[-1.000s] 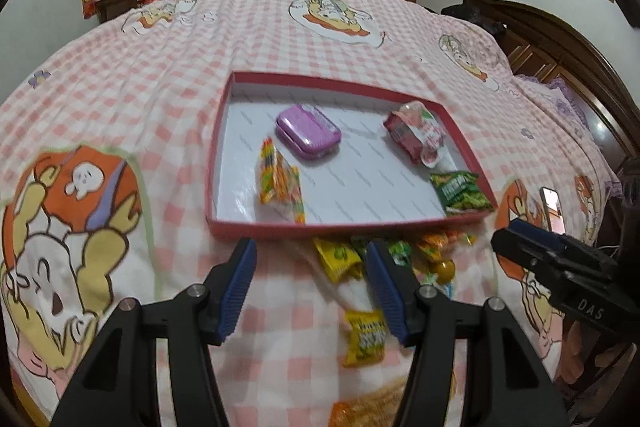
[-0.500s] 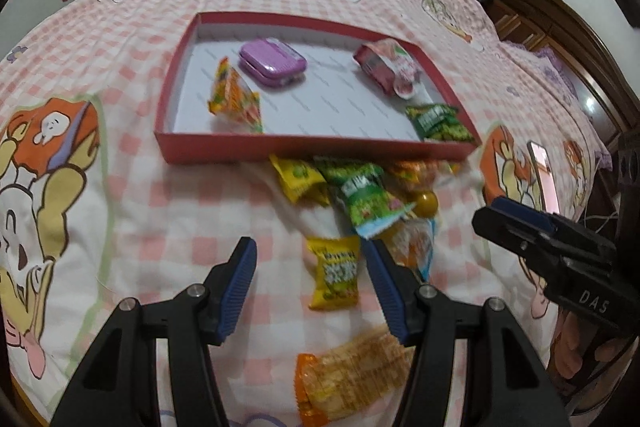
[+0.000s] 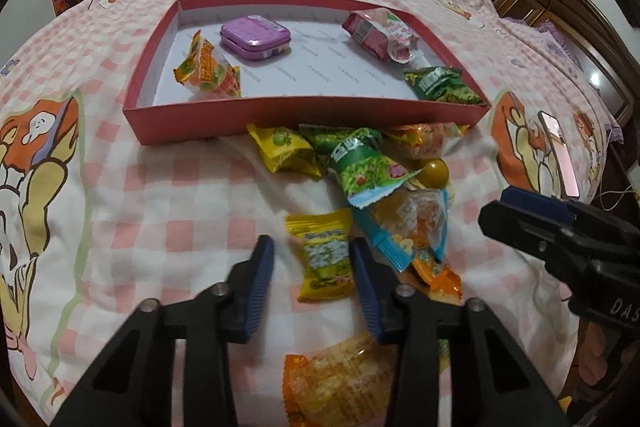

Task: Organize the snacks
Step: 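Grasp the yellow-green packet with the left gripper while the right gripper grasps the clear packet, then carry the yellow-green packet with the left gripper while the right gripper carries the clear packet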

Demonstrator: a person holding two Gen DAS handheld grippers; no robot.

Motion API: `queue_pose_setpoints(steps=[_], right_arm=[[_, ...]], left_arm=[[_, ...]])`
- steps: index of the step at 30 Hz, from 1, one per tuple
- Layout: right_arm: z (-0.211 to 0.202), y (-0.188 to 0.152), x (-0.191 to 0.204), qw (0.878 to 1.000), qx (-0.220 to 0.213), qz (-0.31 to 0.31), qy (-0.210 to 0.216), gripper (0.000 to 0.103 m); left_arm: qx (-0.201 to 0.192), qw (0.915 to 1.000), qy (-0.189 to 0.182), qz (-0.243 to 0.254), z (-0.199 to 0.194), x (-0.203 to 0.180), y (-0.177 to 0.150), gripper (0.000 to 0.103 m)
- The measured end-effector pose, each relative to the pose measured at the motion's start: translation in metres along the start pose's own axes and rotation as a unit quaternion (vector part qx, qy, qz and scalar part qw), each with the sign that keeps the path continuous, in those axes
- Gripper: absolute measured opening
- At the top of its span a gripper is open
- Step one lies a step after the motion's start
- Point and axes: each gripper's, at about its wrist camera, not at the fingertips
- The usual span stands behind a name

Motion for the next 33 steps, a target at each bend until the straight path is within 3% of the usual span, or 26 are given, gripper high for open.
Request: queue_pose_setpoints(steps=[2, 6, 22, 33], right_arm=[[0.002, -0.001, 0.0, 1.0, 0.002, 0.001, 0.001, 0.053], [0.005, -0.002, 0.001, 1.0, 0.007, 0.002, 0.003, 0.053], [0.031, -0.001, 0.015, 0.999, 0.037, 0.009, 0.031, 0.053], [0.055, 0.006, 0.024, 0.999, 0.04, 0.001, 0.011, 0.054]], left_arm=[[0.002, 1.0, -0.005, 0.002, 0.001, 0.0, -0.001, 0.023], [-0.001, 1.0, -0.006, 0.004, -0.001, 0.001, -0.001, 0.02], [-0.022, 0.9989, 0.008, -0.041, -0.016, 0.038, 0.002, 0.02], [-0.015, 0.9973, 0.0, -0.072, -0.01, 0.057, 0.001, 0.02]])
Point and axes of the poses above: each gripper's, at about its wrist camera, not at the fingertips, and z roughly the way its jaws point, x to its left, y to its top, and after that the axes turned 15 degrees about y, right-handed
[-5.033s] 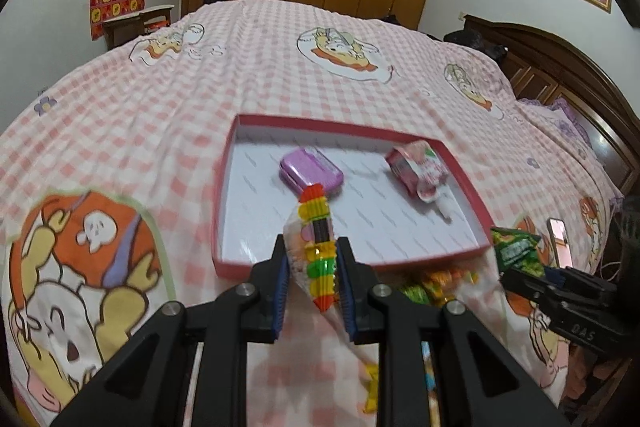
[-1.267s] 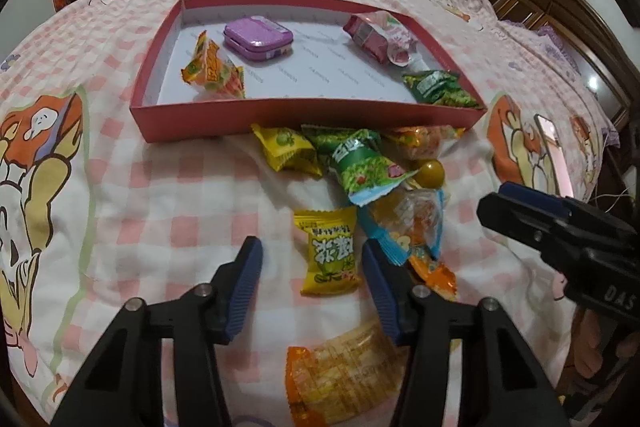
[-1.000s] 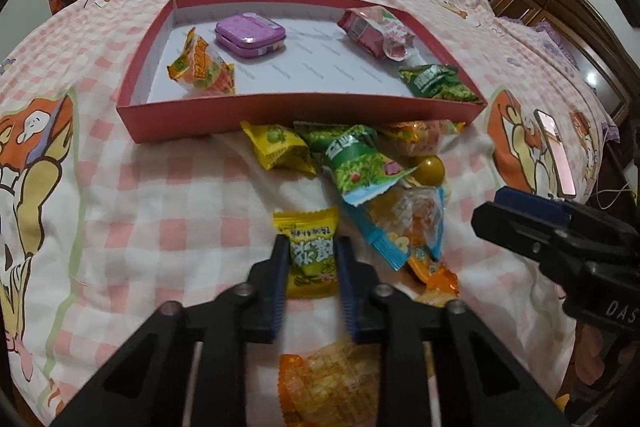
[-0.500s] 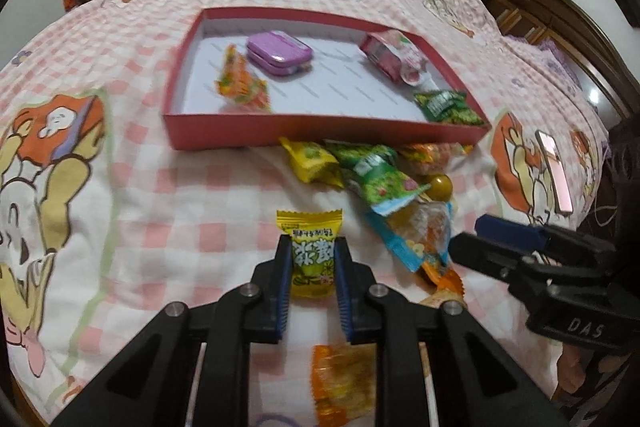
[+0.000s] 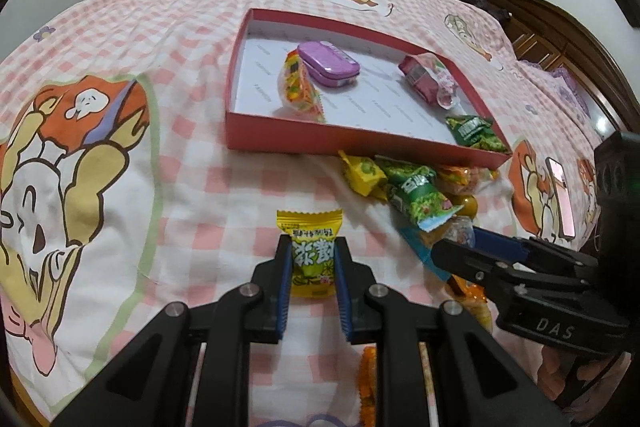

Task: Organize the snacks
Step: 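Carry the yellow-green packet with the left gripper while the right gripper carries the clear packet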

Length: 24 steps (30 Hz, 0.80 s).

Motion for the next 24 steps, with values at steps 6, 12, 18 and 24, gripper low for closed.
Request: queue_pose_setpoints(steps=[6, 12, 18, 24], right_arm=[[0.008, 0.001, 0.0, 1.0, 0.001, -0.005, 0.0, 0.055], [0.008, 0.001, 0.001, 1.0, -0.003, -0.011, 0.008, 0.05], [-0.001, -0.002, 0.003, 1.0, -0.005, -0.015, 0.019, 0.037], [-0.015, -0.006, 0.008, 0.999, -0.004, -0.03, 0.035, 0.029]], left_arm=[[0.0, 1.0, -0.001, -0.001, 0.0, 0.0, -0.001, 0.02], [-0.001, 1.0, -0.001, -0.001, 0.0, 0.0, -0.002, 0.02], [-0.005, 1.0, 0.001, 0.0, -0.002, -0.001, 0.0, 0.02], [-0.016, 0.9999, 0.002, 0.006, -0.01, -0.002, 0.005, 0.02]])
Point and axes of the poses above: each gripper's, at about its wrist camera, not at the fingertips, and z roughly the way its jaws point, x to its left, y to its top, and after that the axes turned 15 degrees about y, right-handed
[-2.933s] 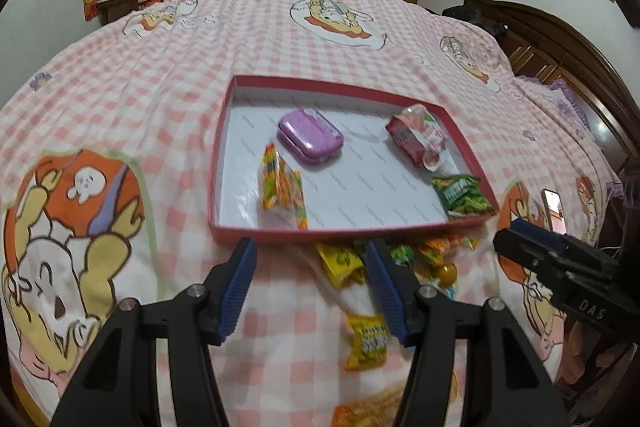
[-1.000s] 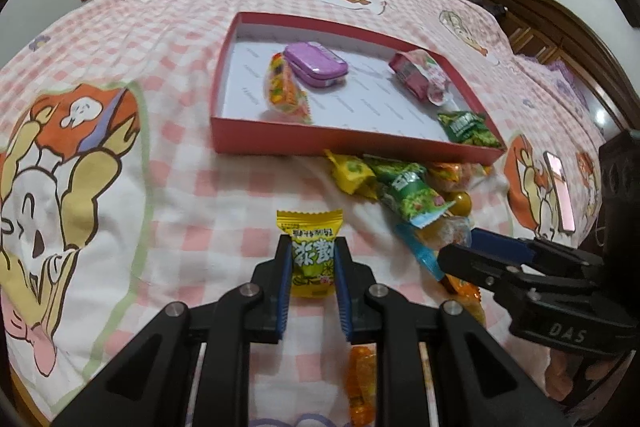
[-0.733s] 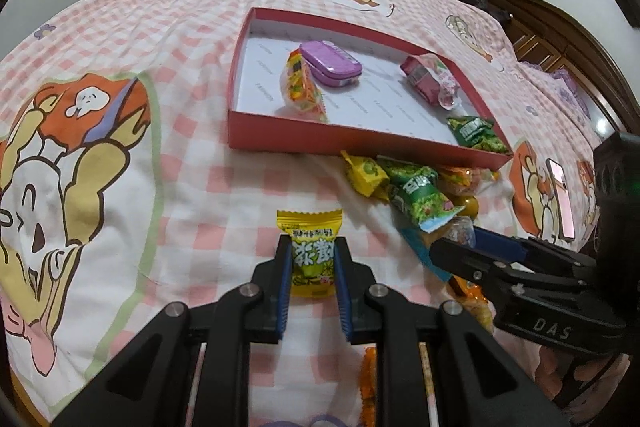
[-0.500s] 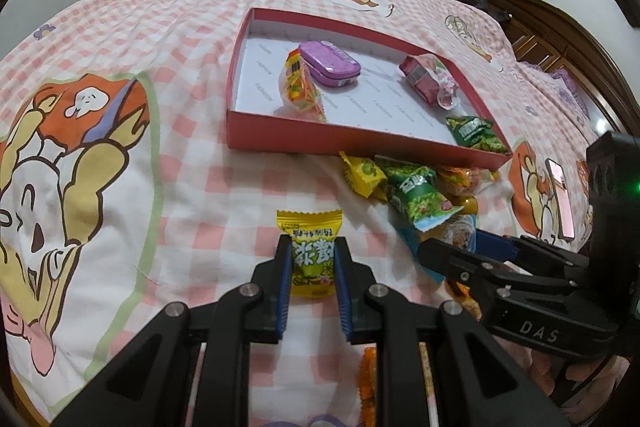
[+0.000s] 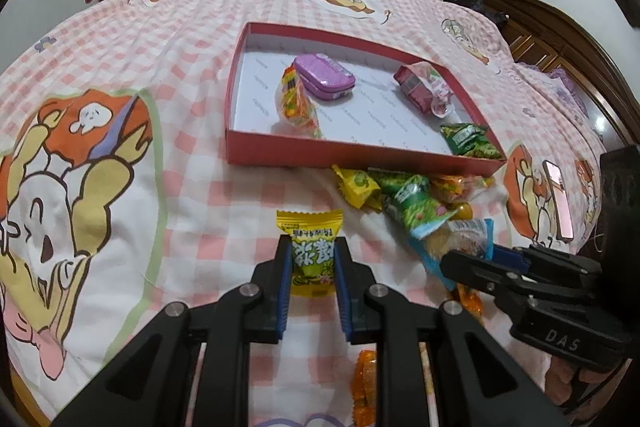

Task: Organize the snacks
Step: 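Carry the yellow-green packet with the left gripper while the right gripper carries the clear packet, then open the left gripper over the box while the right gripper releases the clear packet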

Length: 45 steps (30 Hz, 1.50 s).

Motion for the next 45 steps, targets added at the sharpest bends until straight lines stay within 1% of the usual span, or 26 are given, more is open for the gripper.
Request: queue_pose_setpoints(steps=[4, 9, 13, 19, 23, 28, 40, 45], right_arm=[[-0.007, 0.0, 0.006, 1.0, 0.001, -0.01, 0.002, 0.027], [-0.019, 0.006, 0.014, 1.0, -0.012, -0.024, 0.007, 0.027], [-0.026, 0.014, 0.019, 0.999, -0.018, -0.031, 0.015, 0.027], [-0.033, 0.028, 0.022, 0.998, -0.029, -0.046, 0.009, 0.027], [-0.035, 0.038, 0.022, 0.998, -0.034, -0.056, 0.002, 0.027], [-0.034, 0.051, 0.018, 0.997, -0.041, -0.064, -0.01, 0.027], [-0.023, 0.083, 0.008, 0.996, -0.064, -0.064, -0.021, 0.027], [-0.013, 0.091, 0.004, 0.995, -0.062, -0.068, -0.027, 0.027]], left_arm=[[-0.007, 1.0, -0.002, 0.004, -0.005, -0.003, 0.005, 0.02], [-0.02, 0.9997, -0.008, 0.014, -0.014, -0.007, 0.015, 0.02], [-0.034, 0.9991, -0.003, 0.025, -0.018, -0.011, 0.025, 0.02], [-0.042, 0.9988, -0.005, 0.024, -0.018, -0.01, 0.041, 0.02], [-0.047, 0.9983, 0.006, 0.033, -0.014, -0.011, 0.055, 0.02], [-0.064, 0.9972, 0.013, 0.036, -0.013, -0.009, 0.073, 0.02], [-0.079, 0.9964, 0.015, 0.026, 0.018, -0.012, 0.118, 0.02], [-0.075, 0.9968, 0.017, 0.02, 0.037, -0.016, 0.135, 0.02]])
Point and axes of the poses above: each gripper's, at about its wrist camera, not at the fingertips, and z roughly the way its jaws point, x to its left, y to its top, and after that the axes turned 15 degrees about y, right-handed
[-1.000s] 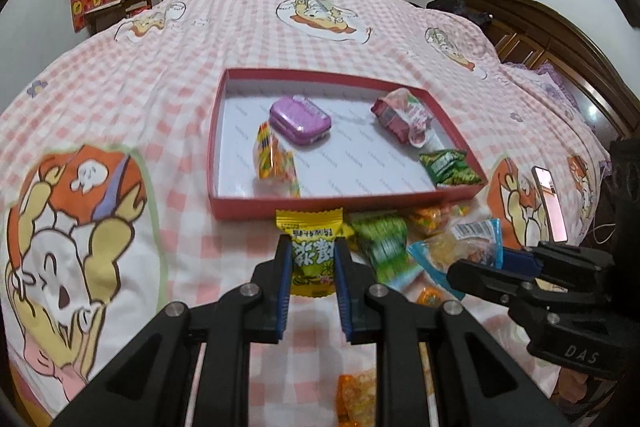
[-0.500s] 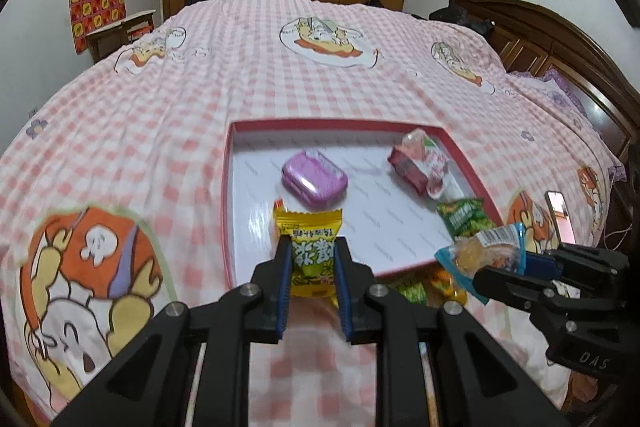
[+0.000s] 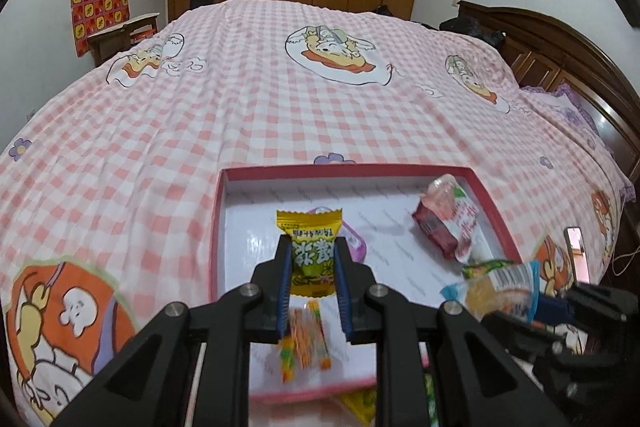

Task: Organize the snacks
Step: 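Open the left gripper over the box while the right gripper releases the clear packet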

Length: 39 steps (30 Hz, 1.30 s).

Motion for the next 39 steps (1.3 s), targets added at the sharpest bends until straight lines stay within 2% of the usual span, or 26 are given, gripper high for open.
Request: queue_pose_setpoints(steps=[5, 10, 17, 18, 22, 37, 39], right_arm=[[0.009, 0.003, -0.005, 1.0, -0.009, 0.006, -0.01, 0.027], [0.019, 0.006, -0.013, 1.0, -0.011, 0.017, -0.012, 0.027], [0.035, 0.006, -0.022, 1.0, -0.001, 0.026, -0.01, 0.027], [0.036, 0.006, -0.024, 1.0, -0.001, 0.027, -0.009, 0.027], [0.043, 0.008, -0.031, 0.999, -0.002, 0.034, -0.008, 0.027], [0.062, 0.011, -0.049, 0.998, -0.003, 0.053, -0.02, 0.028], [0.063, 0.011, -0.049, 0.999, -0.005, 0.047, -0.026, 0.032]], left_arm=[[0.001, 0.9999, 0.015, 0.006, 0.023, -0.008, 0.01, 0.02], [0.021, 0.9995, 0.023, 0.005, 0.047, -0.011, 0.012, 0.02], [0.034, 0.9989, 0.028, -0.015, 0.063, -0.007, 0.015, 0.021], [0.034, 0.9989, 0.029, -0.016, 0.064, -0.007, 0.015, 0.024], [0.027, 0.9989, 0.034, -0.013, 0.066, -0.007, 0.016, 0.036], [0.013, 0.9994, 0.033, -0.005, 0.039, -0.003, 0.012, 0.042], [0.014, 0.9994, 0.031, -0.004, 0.034, -0.003, 0.01, 0.042]])
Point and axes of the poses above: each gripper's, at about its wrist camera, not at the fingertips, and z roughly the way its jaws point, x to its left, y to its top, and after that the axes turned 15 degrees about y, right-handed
